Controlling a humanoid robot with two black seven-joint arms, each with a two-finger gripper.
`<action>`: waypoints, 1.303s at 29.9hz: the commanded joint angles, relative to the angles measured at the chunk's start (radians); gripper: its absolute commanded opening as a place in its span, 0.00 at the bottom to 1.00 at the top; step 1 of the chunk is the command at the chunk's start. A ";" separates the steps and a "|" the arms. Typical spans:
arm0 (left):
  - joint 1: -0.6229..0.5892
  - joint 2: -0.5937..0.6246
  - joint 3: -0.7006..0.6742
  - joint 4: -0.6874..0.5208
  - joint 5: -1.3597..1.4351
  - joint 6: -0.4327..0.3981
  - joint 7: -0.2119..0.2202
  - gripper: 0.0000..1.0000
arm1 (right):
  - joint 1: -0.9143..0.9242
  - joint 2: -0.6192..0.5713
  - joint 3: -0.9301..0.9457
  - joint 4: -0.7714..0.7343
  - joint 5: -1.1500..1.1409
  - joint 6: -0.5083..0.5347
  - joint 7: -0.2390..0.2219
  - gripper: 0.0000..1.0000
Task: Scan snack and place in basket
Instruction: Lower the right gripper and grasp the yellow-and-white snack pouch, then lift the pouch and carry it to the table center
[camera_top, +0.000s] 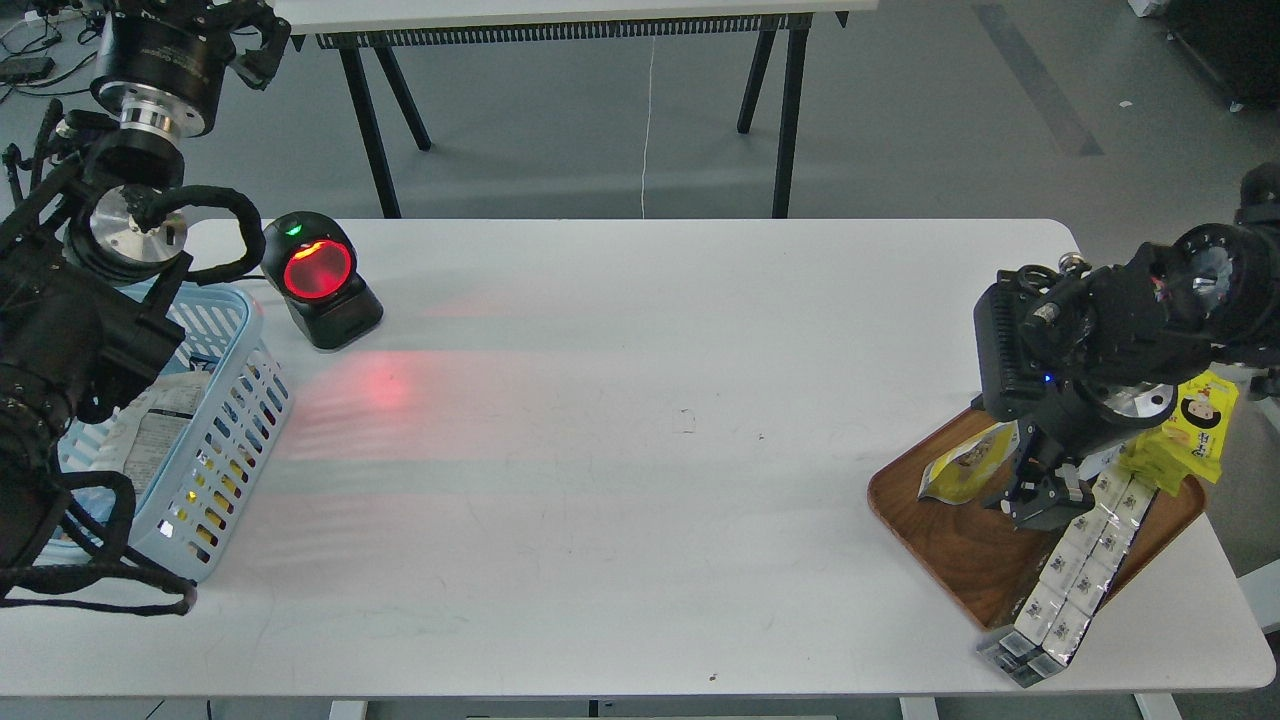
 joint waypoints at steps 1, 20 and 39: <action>0.000 0.001 -0.001 -0.001 0.000 0.000 -0.006 1.00 | -0.029 -0.013 0.004 -0.032 -0.007 -0.005 0.000 0.92; 0.000 0.001 0.002 0.003 0.000 0.000 -0.008 1.00 | -0.150 0.053 0.078 -0.241 -0.007 -0.027 0.000 0.12; 0.000 0.005 0.002 0.003 0.000 0.000 -0.009 1.00 | -0.026 0.106 0.217 -0.210 0.082 -0.062 0.000 0.00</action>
